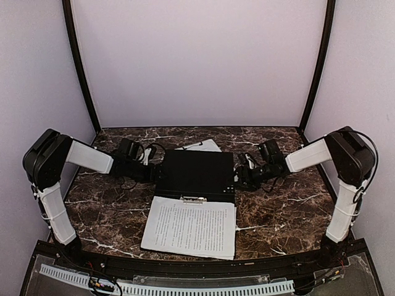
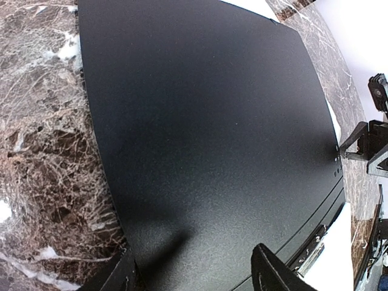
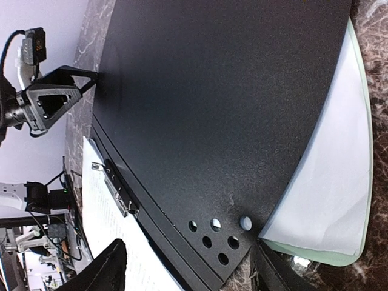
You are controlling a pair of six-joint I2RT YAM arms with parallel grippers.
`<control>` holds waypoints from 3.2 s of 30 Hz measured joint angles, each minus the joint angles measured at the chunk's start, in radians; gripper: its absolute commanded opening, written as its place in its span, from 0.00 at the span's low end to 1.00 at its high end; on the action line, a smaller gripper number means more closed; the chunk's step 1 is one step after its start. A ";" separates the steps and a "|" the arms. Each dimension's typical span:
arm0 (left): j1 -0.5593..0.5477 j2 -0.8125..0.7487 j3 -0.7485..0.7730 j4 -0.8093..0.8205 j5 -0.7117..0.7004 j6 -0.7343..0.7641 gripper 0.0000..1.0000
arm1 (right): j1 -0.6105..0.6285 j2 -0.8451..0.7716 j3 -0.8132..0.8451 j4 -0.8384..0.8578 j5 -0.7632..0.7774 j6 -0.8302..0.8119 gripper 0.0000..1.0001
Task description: Put the files into the folder
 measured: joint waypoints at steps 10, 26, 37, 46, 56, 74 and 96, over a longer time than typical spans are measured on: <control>0.005 -0.051 -0.095 0.078 -0.006 -0.006 0.63 | -0.070 0.088 -0.068 0.264 -0.211 0.112 0.48; 0.008 -0.110 -0.210 0.177 0.003 -0.048 0.62 | -0.082 0.135 -0.108 0.385 -0.391 0.160 0.39; 0.015 -0.110 -0.222 0.202 0.003 -0.057 0.61 | -0.086 0.135 -0.117 0.431 -0.499 0.141 0.32; 0.015 -0.110 -0.217 0.192 0.009 -0.035 0.61 | -0.078 0.106 -0.103 0.279 -0.513 -0.097 0.31; 0.015 -0.102 -0.205 0.182 0.017 -0.023 0.61 | -0.047 0.059 -0.101 0.143 -0.497 -0.301 0.32; -0.008 -0.089 -0.211 0.189 0.141 -0.031 0.62 | -0.001 0.060 -0.086 0.353 -0.398 -0.088 0.06; -0.018 -0.377 -0.322 0.238 -0.026 0.289 0.75 | -0.038 0.100 0.417 -0.478 -0.483 -0.848 0.06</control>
